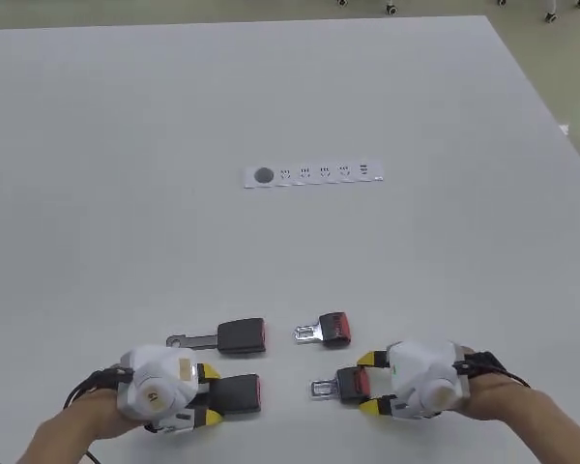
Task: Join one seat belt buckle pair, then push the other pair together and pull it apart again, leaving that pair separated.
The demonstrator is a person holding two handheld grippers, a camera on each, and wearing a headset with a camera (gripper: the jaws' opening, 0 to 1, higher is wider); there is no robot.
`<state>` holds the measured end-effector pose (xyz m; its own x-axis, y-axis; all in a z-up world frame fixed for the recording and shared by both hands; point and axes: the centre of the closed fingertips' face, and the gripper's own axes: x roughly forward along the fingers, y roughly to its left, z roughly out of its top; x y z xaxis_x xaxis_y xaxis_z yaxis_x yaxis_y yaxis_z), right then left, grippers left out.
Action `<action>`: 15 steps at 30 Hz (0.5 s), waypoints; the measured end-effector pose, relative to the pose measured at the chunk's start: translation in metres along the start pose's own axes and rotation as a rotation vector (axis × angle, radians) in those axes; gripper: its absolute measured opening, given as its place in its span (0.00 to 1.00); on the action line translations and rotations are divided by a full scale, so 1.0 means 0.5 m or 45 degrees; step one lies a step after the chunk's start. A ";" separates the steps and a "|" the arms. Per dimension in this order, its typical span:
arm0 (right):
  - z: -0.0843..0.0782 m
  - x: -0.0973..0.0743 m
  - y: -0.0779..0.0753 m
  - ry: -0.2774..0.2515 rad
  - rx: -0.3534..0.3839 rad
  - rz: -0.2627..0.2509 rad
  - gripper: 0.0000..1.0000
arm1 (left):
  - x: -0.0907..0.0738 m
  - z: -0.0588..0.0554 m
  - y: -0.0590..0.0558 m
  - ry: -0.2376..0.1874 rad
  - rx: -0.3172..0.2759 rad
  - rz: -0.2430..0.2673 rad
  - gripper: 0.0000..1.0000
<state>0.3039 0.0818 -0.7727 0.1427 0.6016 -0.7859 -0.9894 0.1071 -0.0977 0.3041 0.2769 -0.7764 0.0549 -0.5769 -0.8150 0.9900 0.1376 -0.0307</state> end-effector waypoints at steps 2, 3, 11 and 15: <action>0.001 0.001 0.001 0.000 0.009 -0.003 0.31 | 0.001 0.000 0.000 0.008 0.016 -0.008 0.32; 0.002 0.002 0.001 0.000 0.009 -0.004 0.31 | 0.001 0.000 0.001 0.013 0.019 -0.013 0.31; 0.010 0.010 0.002 -0.004 0.003 0.003 0.31 | -0.001 0.001 -0.002 0.029 0.020 -0.023 0.31; 0.018 0.015 0.004 -0.005 0.003 0.009 0.31 | 0.001 -0.004 0.000 0.037 0.015 -0.028 0.31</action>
<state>0.3034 0.0938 -0.7734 0.1361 0.6054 -0.7842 -0.9903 0.1051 -0.0907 0.3038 0.2779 -0.7779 0.0295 -0.5558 -0.8308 0.9924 0.1157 -0.0421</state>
